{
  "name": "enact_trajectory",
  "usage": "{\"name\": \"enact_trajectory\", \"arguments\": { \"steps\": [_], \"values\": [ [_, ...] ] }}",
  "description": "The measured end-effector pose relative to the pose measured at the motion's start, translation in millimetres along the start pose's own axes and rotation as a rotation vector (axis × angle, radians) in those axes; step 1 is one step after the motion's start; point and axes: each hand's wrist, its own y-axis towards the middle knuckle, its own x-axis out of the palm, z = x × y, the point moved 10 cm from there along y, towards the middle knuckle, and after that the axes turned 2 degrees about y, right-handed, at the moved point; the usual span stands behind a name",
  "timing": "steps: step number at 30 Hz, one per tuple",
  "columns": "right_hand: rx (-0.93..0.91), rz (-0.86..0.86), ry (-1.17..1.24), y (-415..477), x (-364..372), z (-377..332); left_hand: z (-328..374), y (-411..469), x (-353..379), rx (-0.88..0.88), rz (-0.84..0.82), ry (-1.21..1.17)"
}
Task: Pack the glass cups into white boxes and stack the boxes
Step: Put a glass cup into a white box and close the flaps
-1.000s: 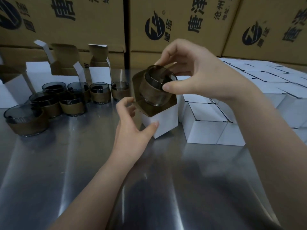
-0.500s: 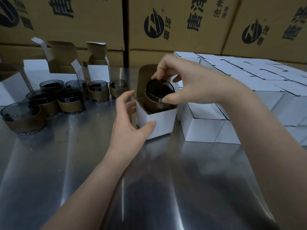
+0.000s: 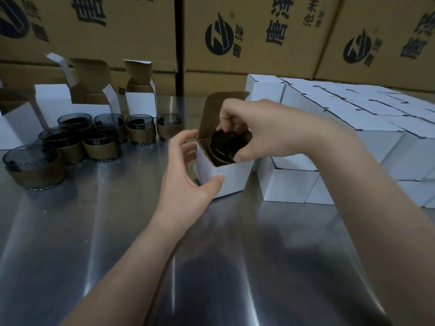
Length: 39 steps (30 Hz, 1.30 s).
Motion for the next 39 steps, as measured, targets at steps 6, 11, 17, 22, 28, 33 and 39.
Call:
{"name": "enact_trajectory", "arguments": {
  "steps": [6,11,17,22,28,33,39],
  "values": [
    [-0.010,-0.054,-0.073,6.6,2.8,-0.7,1.8,-0.3,0.8,-0.003,-0.007,0.003],
    [0.007,-0.131,-0.058,15.3,7.3,4.3,1.2,-0.7,1.0,-0.010,-0.017,-0.010],
    [-0.036,-0.290,-0.094,24.8,17.9,-3.9,-5.5,0.3,3.2,-0.050,-0.040,-0.005],
    [-0.012,-0.384,-0.187,29.5,26.6,1.1,-7.3,0.4,3.9,-0.064,-0.043,-0.002],
    [0.025,-0.404,-0.193,26.8,30.7,6.9,-7.0,0.2,4.7,-0.068,-0.050,-0.007],
    [0.028,-0.437,-0.151,20.7,35.4,5.7,-7.6,0.3,4.7,-0.068,-0.047,-0.014],
    [0.013,-0.442,-0.151,14.3,39.3,1.2,-8.5,0.8,5.3,-0.075,-0.042,-0.022]
  ]
}}
